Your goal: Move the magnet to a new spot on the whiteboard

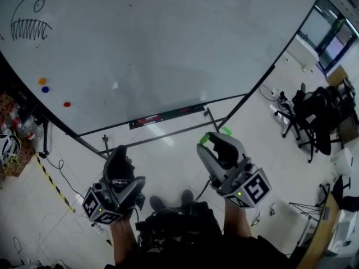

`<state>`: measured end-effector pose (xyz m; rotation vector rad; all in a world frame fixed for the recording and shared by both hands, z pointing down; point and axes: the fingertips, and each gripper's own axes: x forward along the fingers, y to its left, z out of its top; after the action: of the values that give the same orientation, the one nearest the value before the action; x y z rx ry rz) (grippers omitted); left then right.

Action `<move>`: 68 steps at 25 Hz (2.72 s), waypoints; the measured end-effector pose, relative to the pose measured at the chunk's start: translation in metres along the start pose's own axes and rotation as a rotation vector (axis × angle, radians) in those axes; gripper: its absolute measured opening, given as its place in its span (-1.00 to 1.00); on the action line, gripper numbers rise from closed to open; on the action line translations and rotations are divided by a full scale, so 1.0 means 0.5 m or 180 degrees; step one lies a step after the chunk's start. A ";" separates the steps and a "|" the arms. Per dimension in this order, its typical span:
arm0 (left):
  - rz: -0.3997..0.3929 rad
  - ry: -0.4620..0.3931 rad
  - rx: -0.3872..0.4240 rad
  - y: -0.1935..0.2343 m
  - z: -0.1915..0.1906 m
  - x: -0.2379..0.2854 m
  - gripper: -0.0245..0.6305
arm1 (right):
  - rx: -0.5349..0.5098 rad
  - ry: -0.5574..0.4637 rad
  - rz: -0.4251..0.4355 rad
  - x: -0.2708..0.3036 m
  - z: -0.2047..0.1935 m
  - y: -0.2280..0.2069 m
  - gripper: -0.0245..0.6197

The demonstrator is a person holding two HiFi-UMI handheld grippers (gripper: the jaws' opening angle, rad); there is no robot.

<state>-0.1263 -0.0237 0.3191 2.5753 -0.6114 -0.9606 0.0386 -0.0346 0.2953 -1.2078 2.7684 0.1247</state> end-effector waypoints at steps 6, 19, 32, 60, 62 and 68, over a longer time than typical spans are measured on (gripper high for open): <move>0.0045 -0.0112 0.0305 -0.049 0.012 0.029 0.29 | -0.0074 -0.0104 0.0144 -0.018 0.029 0.000 -0.47; 0.0121 -0.0018 0.0224 -0.132 -0.073 0.115 0.29 | 0.0055 -0.0207 0.0209 -0.133 0.047 -0.092 -0.47; 0.0199 -0.0004 0.0347 -0.156 -0.101 0.136 0.30 | 0.0141 -0.0261 0.0336 -0.152 0.038 -0.113 -0.47; 0.0193 -0.0255 0.0145 -0.040 0.026 -0.012 0.29 | -0.0428 0.0329 -0.0080 0.056 -0.043 -0.083 -0.47; 0.0175 -0.0275 0.0103 -0.028 0.041 -0.023 0.29 | -0.0549 0.0400 -0.0190 0.080 -0.050 -0.084 -0.47; 0.0140 -0.0152 0.0058 0.013 0.036 -0.043 0.29 | -0.0934 0.0684 -0.0516 0.131 -0.077 -0.108 -0.47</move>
<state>-0.1551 -0.0214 0.3206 2.5500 -0.6899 -1.0090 0.0313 -0.1232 0.3228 -1.5979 2.8913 0.4226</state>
